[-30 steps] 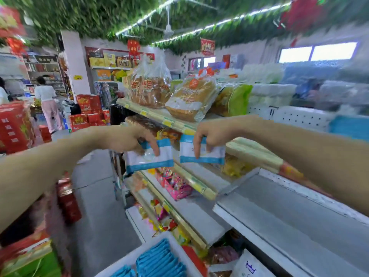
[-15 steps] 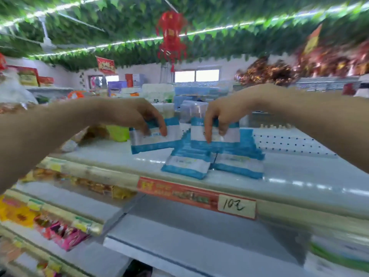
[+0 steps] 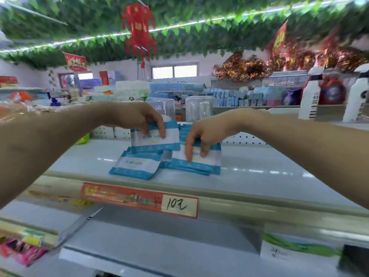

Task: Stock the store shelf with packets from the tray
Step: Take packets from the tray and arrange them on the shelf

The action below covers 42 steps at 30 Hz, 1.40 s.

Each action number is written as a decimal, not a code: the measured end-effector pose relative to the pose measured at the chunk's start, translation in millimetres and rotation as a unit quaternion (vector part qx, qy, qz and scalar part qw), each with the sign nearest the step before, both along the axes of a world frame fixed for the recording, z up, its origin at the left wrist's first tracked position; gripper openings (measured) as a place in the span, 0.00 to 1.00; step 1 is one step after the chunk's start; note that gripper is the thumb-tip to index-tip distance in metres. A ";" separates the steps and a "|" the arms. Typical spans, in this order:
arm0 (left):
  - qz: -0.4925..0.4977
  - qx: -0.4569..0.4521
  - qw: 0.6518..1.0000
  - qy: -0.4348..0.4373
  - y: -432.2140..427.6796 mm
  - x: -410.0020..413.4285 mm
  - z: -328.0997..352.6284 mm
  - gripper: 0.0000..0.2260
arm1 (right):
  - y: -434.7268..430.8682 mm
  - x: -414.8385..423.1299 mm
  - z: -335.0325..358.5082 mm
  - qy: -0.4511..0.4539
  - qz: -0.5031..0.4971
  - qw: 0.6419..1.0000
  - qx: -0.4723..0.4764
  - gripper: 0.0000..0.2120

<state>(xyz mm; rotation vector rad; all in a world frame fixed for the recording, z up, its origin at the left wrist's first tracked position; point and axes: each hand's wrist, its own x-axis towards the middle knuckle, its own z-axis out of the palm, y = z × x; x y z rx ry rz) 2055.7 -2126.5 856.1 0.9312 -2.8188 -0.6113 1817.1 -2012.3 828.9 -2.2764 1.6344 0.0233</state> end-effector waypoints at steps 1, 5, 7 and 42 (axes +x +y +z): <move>0.004 0.000 1.000 0.004 0.4 1.3 0.6 0.20 | -0.6 2.7 -1.0 -0.004 0.005 1.000 0.004 0.18; 0.019 0.000 0.999 0.031 -3.1 10.5 6.1 0.19 | -1.3 13.6 -9.0 0.004 0.011 1.000 0.009 0.19; 0.021 -0.003 0.999 0.043 -7.1 14.6 10.3 0.19 | -1.6 17.6 -13.3 0.013 0.017 1.000 -0.008 0.20; -0.211 -0.055 0.974 0.056 -36.0 -58.4 2.4 0.12 | 25.1 -4.6 20.0 -0.001 -0.135 0.964 -0.230 0.13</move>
